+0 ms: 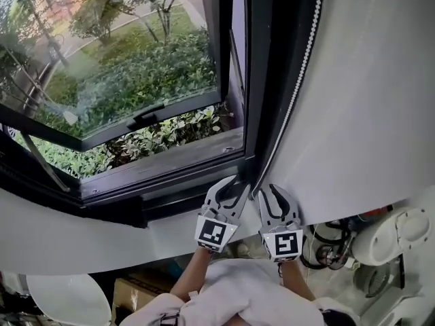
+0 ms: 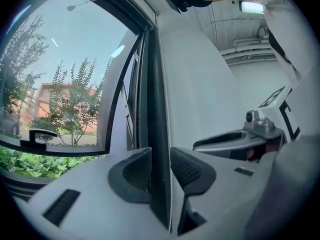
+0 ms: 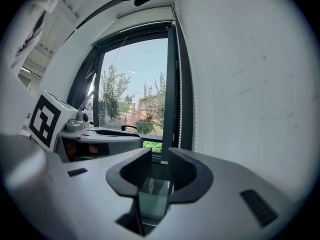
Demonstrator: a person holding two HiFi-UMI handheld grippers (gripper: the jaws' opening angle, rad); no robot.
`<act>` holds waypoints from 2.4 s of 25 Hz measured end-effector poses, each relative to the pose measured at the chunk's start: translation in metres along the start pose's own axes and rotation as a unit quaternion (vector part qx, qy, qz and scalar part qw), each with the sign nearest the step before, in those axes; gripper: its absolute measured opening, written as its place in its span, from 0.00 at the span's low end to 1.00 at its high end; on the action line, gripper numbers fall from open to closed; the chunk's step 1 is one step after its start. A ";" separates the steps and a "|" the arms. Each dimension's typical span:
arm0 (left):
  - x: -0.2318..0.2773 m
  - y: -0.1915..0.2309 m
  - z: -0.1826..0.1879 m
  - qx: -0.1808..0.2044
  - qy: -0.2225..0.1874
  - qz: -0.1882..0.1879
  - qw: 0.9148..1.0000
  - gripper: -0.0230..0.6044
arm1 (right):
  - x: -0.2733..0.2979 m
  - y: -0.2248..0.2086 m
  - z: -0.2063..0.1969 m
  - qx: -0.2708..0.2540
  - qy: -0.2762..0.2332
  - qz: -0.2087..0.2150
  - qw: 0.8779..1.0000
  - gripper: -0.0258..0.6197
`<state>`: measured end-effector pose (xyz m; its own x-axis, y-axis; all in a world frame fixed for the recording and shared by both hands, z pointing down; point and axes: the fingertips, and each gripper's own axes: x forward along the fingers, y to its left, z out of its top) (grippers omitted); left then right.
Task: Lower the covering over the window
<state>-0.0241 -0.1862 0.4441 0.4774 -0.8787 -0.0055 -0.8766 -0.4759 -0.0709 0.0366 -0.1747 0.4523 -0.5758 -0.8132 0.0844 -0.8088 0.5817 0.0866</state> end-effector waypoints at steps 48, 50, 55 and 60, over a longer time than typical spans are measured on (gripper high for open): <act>0.043 -0.028 -0.015 -0.020 0.013 -0.107 0.994 0.06 | -0.014 0.000 0.062 -0.029 -0.048 -0.052 0.997 0.19; 0.036 -0.030 -0.015 -0.022 0.014 -0.110 0.994 0.06 | -0.012 0.003 0.072 -0.029 -0.057 -0.043 0.997 0.19; 0.023 -0.035 -0.016 -0.024 0.016 -0.117 0.993 0.06 | -0.007 0.011 0.095 -0.030 -0.079 -0.020 0.996 0.19; 0.011 -0.040 -0.016 -0.024 0.018 -0.123 0.992 0.06 | -0.001 0.013 0.119 -0.040 -0.099 0.000 0.994 0.19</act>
<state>0.0155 -0.1778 0.4632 0.6749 -0.7367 0.0419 -0.7367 -0.6760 -0.0171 0.0125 -0.1687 0.3357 -0.5952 -0.7959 -0.1110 -0.8007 0.5757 0.1654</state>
